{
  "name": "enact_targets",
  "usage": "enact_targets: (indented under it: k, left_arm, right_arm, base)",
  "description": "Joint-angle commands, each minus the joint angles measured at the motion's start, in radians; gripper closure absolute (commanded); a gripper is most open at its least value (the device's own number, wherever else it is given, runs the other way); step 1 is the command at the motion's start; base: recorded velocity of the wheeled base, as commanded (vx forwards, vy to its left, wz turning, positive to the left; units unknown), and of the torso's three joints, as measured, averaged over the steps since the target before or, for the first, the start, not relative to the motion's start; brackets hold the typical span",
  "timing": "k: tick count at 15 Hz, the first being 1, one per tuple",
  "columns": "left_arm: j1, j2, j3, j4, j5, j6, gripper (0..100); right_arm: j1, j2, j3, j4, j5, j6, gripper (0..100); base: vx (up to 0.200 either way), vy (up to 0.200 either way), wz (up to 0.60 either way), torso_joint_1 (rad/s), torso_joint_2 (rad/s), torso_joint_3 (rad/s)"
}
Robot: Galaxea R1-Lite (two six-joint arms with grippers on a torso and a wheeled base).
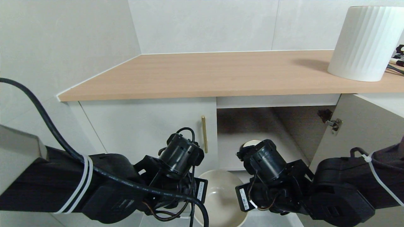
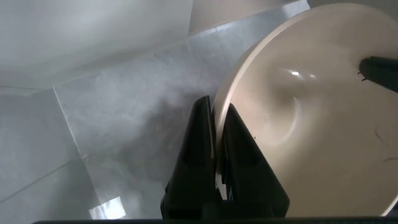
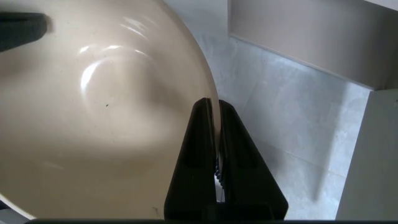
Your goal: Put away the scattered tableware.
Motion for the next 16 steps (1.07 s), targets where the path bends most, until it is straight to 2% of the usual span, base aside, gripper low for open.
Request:
enact_targets:
  k: [1,12,13,16]
  left_arm:
    - [0.0,-0.005,0.0,-0.005,0.003,-0.001,100]
    - [0.0,-0.005,0.002,-0.006,0.012,-0.001,100]
    - [0.0,-0.007,0.002,-0.006,0.012,-0.001,0]
    - [0.0,-0.013,0.0,-0.008,0.012,-0.003,0]
  right_arm:
    - [-0.005,-0.002,0.003,0.0,0.0,0.001,100]
    - [-0.018,-0.004,0.001,0.0,0.0,0.001,100]
    - [-0.018,-0.004,0.001,0.0,0.0,0.001,100]
    - [-0.018,-0.006,0.001,0.0,0.0,0.001,100]
  base:
    - [0.0,0.0,0.0,0.0,0.0,0.0]
    - [0.0,0.0,0.0,0.0,0.0,0.0]
    - [0.0,0.0,0.0,0.0,0.0,0.0]
    - [0.0,0.0,0.0,0.0,0.0,0.0]
